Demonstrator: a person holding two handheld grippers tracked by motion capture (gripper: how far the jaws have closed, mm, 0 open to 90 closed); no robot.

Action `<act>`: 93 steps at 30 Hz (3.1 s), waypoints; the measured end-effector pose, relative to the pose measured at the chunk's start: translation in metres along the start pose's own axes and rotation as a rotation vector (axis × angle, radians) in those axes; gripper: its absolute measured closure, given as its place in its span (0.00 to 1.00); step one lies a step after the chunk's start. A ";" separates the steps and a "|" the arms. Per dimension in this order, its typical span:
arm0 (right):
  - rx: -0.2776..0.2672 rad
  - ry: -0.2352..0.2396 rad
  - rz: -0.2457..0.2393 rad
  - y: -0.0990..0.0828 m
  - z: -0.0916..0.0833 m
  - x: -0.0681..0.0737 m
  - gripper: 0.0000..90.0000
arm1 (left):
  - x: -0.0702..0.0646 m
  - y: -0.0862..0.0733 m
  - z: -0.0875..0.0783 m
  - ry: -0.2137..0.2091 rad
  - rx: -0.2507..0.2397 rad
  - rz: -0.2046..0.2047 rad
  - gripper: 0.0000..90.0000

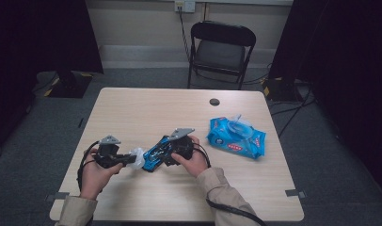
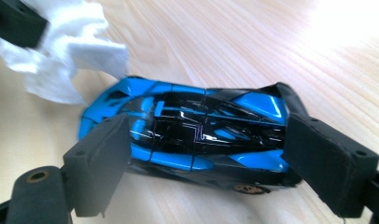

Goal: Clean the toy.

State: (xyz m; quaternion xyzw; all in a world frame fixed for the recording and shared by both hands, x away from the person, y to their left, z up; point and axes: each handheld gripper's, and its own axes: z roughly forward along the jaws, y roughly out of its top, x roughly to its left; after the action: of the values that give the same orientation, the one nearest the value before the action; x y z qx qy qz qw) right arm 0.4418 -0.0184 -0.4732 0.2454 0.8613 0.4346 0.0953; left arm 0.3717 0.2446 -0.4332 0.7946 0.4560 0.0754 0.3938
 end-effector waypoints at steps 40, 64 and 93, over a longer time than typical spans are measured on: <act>-0.016 -0.088 0.054 -0.098 -0.135 -0.048 0.17 | -0.118 0.070 0.147 -0.209 0.088 0.224 0.94; -0.074 -0.050 0.045 -0.097 -0.141 -0.036 0.34 | -0.097 0.074 0.105 -0.127 -0.032 0.271 0.37; 0.048 0.020 0.013 -0.099 -0.095 -0.029 0.50 | -0.020 0.048 0.129 0.050 0.048 0.161 0.18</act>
State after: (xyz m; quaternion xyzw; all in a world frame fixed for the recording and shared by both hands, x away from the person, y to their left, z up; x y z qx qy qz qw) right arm 0.3975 -0.1498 -0.4956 0.2488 0.8707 0.4169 0.0783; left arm 0.4536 0.1434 -0.4831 0.8357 0.4019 0.1156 0.3560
